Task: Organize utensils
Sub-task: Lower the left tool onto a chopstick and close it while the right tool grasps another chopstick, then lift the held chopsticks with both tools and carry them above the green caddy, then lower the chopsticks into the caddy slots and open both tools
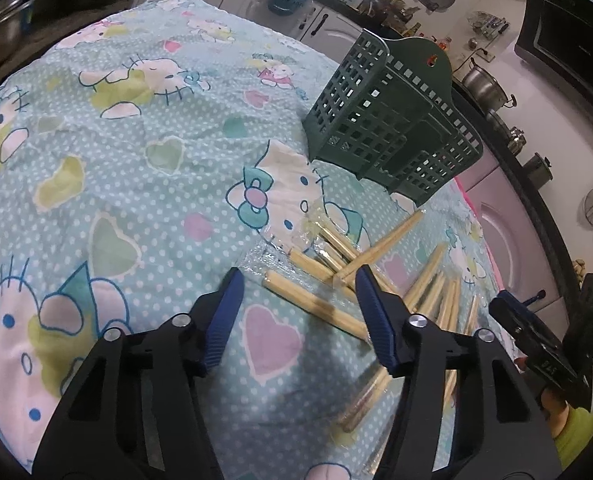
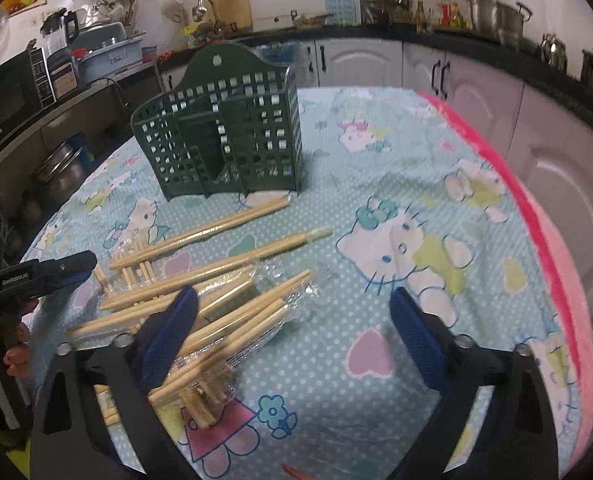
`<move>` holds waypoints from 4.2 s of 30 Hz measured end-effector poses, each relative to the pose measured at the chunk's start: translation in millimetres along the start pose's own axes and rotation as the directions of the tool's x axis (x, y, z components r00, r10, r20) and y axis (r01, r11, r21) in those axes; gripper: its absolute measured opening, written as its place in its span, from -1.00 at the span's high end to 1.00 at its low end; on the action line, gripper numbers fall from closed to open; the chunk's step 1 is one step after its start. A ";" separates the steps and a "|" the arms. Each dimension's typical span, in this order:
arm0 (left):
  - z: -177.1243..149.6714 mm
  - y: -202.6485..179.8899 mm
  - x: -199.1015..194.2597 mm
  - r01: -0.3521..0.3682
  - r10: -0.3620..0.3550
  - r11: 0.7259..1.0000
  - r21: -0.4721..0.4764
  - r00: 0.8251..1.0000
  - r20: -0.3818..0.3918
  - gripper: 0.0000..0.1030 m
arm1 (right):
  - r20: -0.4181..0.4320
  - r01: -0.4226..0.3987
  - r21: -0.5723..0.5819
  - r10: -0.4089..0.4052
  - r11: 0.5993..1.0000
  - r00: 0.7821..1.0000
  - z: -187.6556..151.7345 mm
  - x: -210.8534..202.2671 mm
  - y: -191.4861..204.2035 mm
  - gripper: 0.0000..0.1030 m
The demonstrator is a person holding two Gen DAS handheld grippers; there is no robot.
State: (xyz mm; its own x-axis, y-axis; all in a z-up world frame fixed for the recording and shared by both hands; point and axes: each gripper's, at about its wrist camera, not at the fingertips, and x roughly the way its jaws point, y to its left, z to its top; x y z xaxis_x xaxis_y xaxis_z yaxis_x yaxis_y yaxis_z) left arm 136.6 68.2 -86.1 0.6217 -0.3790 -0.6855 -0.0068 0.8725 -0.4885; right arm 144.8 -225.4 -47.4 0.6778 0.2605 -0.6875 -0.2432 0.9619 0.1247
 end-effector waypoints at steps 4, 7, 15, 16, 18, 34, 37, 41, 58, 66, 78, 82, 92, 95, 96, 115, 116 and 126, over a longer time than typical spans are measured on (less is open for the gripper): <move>0.8 2.3 4.3 -0.018 0.018 1.000 0.002 1.000 -0.003 0.26 | -0.035 -0.025 0.004 0.025 1.000 0.999 0.2 9.8 0.5 -0.58; 3.9 5.1 6.3 -0.024 0.024 1.000 -0.004 1.000 -0.004 0.38 | -0.047 -0.042 0.014 0.043 0.999 0.998 1.1 13.9 1.0 -0.51; 10.4 12.6 9.9 -0.025 0.026 0.999 -0.042 1.000 0.006 0.49 | -0.077 -0.093 0.060 0.097 0.994 0.992 4.9 23.8 -5.7 -0.25; 10.9 12.8 10.3 -0.026 0.027 0.999 -0.038 1.000 0.011 0.52 | -0.081 -0.102 0.064 0.107 0.993 0.991 4.9 24.1 -6.2 -0.22; 11.4 13.2 10.8 -0.048 0.048 0.998 -0.037 0.999 0.016 0.71 | -0.082 -0.110 0.062 0.115 0.992 0.990 4.9 24.0 -6.4 -0.06; 16.0 22.3 -4.0 -0.059 0.061 0.998 -0.029 0.996 0.068 0.98 | -0.011 -0.176 0.017 0.177 0.984 0.984 13.3 -3.5 -4.9 0.89; 19.0 26.8 -18.2 -0.067 0.070 0.997 -0.031 0.993 0.100 0.98 | 0.012 -0.177 -0.009 0.177 0.984 0.984 16.5 -11.8 -0.8 0.90; 23.7 33.5 -38.9 -0.083 0.086 0.996 -0.032 0.986 0.144 0.98 | 0.039 -0.176 -0.057 0.178 0.983 0.983 24.6 -24.7 8.0 0.91; 59.5 -6.9 -136.8 -0.068 0.028 0.992 0.108 0.942 0.336 0.98 | 0.135 -0.246 -0.169 0.270 0.954 0.954 84.7 -89.8 42.5 0.92; 65.4 -63.1 -146.3 0.011 -0.093 0.970 0.242 0.939 0.330 1.00 | 0.188 -0.243 -0.199 0.280 0.949 0.941 100.7 -110.3 52.2 0.92; 76.1 -134.5 -144.8 0.066 -0.203 0.918 0.392 0.926 0.318 1.00 | 0.277 -0.251 -0.223 0.308 0.942 0.910 128.4 -134.3 59.4 0.92; 86.1 -155.1 -149.2 0.084 -0.237 0.903 0.421 0.915 0.327 1.00 | 0.307 -0.252 -0.227 0.314 0.941 0.898 143.0 -141.5 60.8 0.92; 126.3 -198.6 -156.0 0.084 -0.282 0.881 0.465 0.884 0.374 1.00 | 0.388 -0.234 -0.236 0.312 0.943 0.867 186.8 -156.5 52.8 0.92; 138.7 -205.3 -154.6 0.078 -0.280 0.881 0.467 0.881 0.381 1.00 | 0.406 -0.220 -0.232 0.300 0.948 0.863 201.9 -153.9 49.0 0.92; 143.1 -207.1 -153.7 0.077 -0.279 0.881 0.467 0.882 0.381 1.00 | 0.412 -0.214 -0.228 0.293 0.950 0.862 207.5 -152.9 47.4 0.92; 204.1 -207.0 -105.0 -0.011 -0.187 0.893 0.450 0.901 0.392 1.00 | 0.458 -0.156 -0.157 0.212 0.975 0.863 268.6 -104.8 20.8 0.92; 205.4 -204.0 -101.6 -0.016 -0.178 0.895 0.446 0.904 0.390 1.00 | 0.451 -0.157 -0.150 0.209 0.976 0.868 269.9 -98.3 20.5 0.92; 210.8 -166.7 -63.4 -0.047 -0.107 0.917 0.397 0.928 0.357 1.00 | 0.403 -0.134 -0.128 0.175 0.983 0.898 262.8 -46.2 22.9 0.92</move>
State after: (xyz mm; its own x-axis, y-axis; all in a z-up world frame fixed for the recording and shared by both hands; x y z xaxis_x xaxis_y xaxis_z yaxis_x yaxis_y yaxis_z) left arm 263.4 11.7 152.6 0.8575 -0.3349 -0.3906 0.2753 0.9400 -0.2016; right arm 290.3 -193.7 175.2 0.8461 0.4357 -0.3072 -0.4185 0.8998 0.1235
